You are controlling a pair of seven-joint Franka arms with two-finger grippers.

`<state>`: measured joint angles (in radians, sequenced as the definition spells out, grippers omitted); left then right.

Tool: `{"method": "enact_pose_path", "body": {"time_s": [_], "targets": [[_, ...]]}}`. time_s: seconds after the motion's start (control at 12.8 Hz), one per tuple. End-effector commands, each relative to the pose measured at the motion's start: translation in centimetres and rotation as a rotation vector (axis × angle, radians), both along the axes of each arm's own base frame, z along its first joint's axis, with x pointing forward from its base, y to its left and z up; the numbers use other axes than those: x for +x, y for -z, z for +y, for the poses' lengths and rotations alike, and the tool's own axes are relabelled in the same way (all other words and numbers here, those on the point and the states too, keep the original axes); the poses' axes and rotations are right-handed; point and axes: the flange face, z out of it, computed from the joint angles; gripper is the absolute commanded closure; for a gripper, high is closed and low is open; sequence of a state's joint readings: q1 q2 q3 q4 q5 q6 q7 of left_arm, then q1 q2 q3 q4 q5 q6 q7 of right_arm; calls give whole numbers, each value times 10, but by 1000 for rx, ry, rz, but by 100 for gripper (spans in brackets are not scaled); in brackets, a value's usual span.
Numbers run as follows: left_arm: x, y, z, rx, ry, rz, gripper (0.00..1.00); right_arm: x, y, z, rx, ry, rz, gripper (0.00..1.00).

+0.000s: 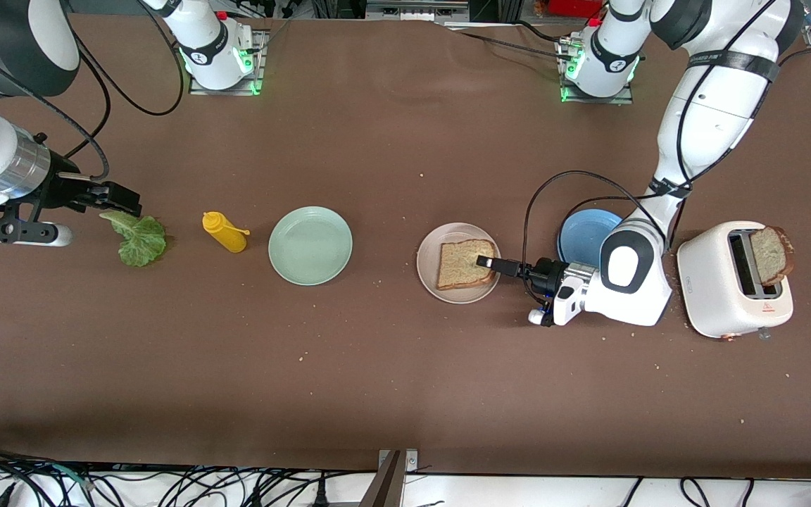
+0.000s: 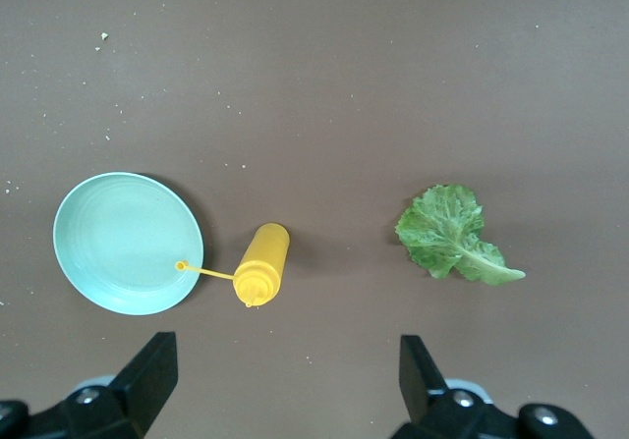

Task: Make sandwich in beige plate with both arms
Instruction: 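Carry the bread slice with the left gripper onto the beige plate, then release the bread and withdraw the left gripper while the right gripper reaches the lettuce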

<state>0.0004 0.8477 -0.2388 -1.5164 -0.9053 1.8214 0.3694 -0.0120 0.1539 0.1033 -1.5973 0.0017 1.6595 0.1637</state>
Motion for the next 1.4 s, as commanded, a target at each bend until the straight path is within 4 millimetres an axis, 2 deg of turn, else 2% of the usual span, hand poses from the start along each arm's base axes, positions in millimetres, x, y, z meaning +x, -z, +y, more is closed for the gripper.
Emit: {"method": "enact_pose_path", "body": {"time_s": [0.0,0.16,0.39,0.55,0.7,0.94,1.09,1.33], "targets": [[1,-38,11,117,108,-104,0,2,2,-4,-1,-16,-5,0],[3,-53,27,218,189,-164,0,3,3,-4,0,-42,-11,0],[4,-78,38,308,268,-218,0,7,7,-7,7,-105,-16,0],[5,-98,48,393,338,-260,0,8,12,-14,22,-210,-8,0],[5,-124,60,495,384,-278,0,10,19,-29,52,-343,-2,1],[1,-178,74,661,349,-275,0,11,30,-40,135,-546,-2,1],[-4,-225,85,779,289,-282,0,12,45,-50,228,-720,-36,1],[-20,-319,109,902,192,-384,0,16,74,-73,382,-935,-98,1]]}}
